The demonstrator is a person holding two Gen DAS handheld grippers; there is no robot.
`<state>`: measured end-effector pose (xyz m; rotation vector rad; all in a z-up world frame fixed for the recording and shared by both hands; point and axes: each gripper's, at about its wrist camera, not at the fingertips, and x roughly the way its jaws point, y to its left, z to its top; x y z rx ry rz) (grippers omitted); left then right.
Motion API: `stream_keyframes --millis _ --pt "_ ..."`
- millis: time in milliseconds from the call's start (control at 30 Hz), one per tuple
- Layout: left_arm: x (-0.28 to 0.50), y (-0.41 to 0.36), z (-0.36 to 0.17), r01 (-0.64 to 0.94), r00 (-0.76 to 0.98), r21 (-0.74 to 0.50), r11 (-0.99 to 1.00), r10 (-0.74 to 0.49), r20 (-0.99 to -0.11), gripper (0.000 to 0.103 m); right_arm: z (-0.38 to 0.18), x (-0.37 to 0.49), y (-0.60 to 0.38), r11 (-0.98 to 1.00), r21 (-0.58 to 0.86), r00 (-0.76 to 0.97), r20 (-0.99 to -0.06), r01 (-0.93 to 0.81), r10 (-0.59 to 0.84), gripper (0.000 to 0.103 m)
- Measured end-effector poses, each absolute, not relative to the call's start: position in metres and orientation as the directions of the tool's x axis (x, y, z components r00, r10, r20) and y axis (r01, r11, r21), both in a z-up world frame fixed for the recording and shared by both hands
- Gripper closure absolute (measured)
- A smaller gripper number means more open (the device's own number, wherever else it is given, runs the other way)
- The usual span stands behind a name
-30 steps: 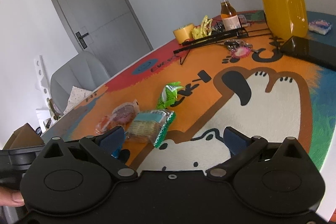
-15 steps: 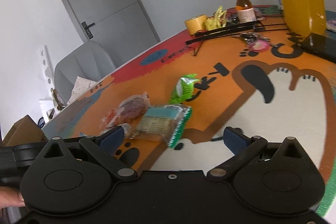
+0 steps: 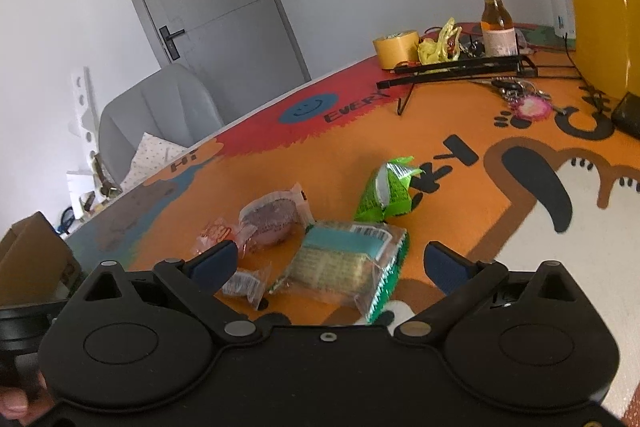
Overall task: Organize snacks
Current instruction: 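Grasp the blue packet with the left tool while the right tool grasps the green-edged cake packet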
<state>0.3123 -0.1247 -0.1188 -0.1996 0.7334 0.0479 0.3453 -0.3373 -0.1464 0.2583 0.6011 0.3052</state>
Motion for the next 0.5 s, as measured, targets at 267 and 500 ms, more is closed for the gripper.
stream_keyframes --millis 267,500 --pt "0.312 -0.110 -0.121 -0.148 0.735 -0.141 0.979 0.014 -0.678 0.066 -0.152 0.358 -0.320 0.945 0.264 0.782 -0.542 -0.190 0.309 0.011" --pt "0.309 -0.105 -0.122 -0.146 0.736 -0.141 0.979 0.013 -0.677 0.063 -0.153 0.356 -0.314 0.977 0.160 0.803 -0.557 -0.144 0.210 0.042"
